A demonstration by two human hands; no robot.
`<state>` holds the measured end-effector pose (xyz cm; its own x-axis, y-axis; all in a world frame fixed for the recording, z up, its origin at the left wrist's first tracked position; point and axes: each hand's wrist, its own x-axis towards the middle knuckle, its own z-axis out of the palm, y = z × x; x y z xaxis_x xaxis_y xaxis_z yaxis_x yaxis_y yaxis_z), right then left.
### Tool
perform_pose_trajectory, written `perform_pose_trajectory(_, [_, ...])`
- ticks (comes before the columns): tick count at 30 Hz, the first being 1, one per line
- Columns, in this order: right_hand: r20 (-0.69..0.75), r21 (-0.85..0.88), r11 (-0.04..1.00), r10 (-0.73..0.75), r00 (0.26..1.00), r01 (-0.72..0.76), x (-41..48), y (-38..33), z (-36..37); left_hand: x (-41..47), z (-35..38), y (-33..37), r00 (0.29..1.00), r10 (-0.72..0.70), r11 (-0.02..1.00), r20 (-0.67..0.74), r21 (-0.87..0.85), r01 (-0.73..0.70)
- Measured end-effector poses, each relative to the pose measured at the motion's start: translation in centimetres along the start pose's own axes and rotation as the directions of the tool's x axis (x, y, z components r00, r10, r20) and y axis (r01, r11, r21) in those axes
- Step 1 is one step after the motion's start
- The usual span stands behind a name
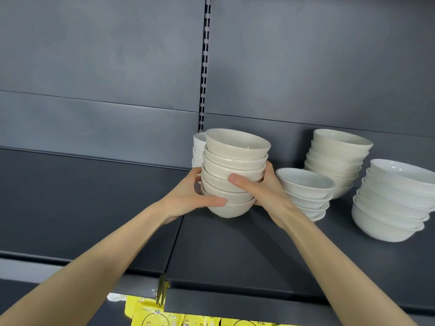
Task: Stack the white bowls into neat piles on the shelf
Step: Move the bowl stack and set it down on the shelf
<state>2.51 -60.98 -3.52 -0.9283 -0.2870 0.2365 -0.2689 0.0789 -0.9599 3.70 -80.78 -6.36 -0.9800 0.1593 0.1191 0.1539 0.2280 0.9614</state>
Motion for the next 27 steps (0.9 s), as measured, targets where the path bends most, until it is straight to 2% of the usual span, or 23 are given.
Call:
perform_pose_trajectory(6, [-0.016,0.0,1.0,-0.022,1.0,0.022,-0.2,-1.1,0.0,-1.6,0.3,1.5,0.994,0.002,0.999,-0.109,-0.045,-0.007])
perform_pose_trajectory(13, [0.124,0.039,0.996,-0.08,0.989,0.076,0.3,-5.7,3.5,-6.3,-3.4,4.2,0.96,0.065,0.995,-0.272,-0.058,-0.084])
perform_pose_trajectory(19, [0.221,0.06,0.992,-0.123,0.968,0.113,1.2,-9.3,12.6,-12.0,-11.2,4.9,0.916,0.094,0.993,-0.389,-0.031,-0.115])
perform_pose_trajectory(27, [0.337,0.068,0.99,-0.138,0.931,0.122,1.0,-11.4,31.0,-22.3,-26.3,2.3,0.874,0.063,0.998,-0.483,0.016,-0.062])
